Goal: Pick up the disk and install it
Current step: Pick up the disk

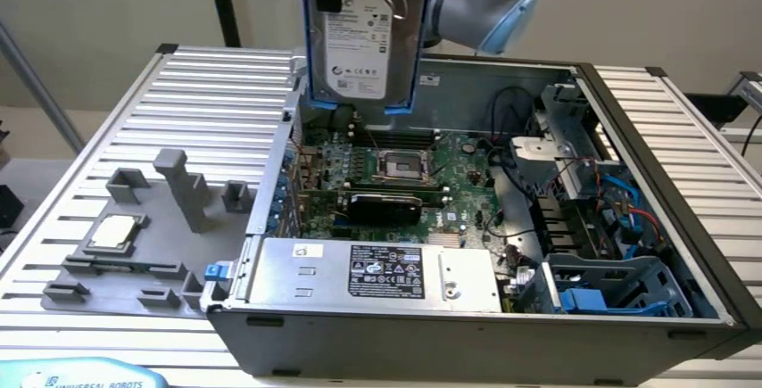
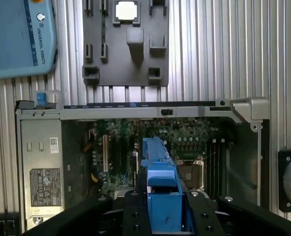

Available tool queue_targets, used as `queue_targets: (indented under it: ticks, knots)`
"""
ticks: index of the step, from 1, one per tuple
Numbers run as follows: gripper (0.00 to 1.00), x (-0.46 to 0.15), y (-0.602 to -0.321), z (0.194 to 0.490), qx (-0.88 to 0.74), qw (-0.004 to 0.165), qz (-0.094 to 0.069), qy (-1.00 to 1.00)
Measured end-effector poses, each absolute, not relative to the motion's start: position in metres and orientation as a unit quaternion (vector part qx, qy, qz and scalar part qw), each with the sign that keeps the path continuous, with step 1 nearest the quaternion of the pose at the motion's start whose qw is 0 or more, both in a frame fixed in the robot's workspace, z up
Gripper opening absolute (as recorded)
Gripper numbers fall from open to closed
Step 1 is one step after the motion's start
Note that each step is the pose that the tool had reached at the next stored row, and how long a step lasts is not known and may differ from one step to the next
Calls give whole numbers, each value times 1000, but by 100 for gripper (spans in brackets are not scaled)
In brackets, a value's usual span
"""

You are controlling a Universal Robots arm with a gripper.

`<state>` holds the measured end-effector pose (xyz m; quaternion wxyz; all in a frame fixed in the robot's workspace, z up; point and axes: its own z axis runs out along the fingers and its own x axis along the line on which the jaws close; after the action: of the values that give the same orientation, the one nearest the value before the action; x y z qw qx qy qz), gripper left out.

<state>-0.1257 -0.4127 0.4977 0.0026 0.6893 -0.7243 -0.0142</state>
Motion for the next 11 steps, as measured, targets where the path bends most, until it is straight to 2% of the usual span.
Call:
queue_targets:
  ticks: [11]
  knots:
    - [33,-75,-427,498,689,1,-16,-724]
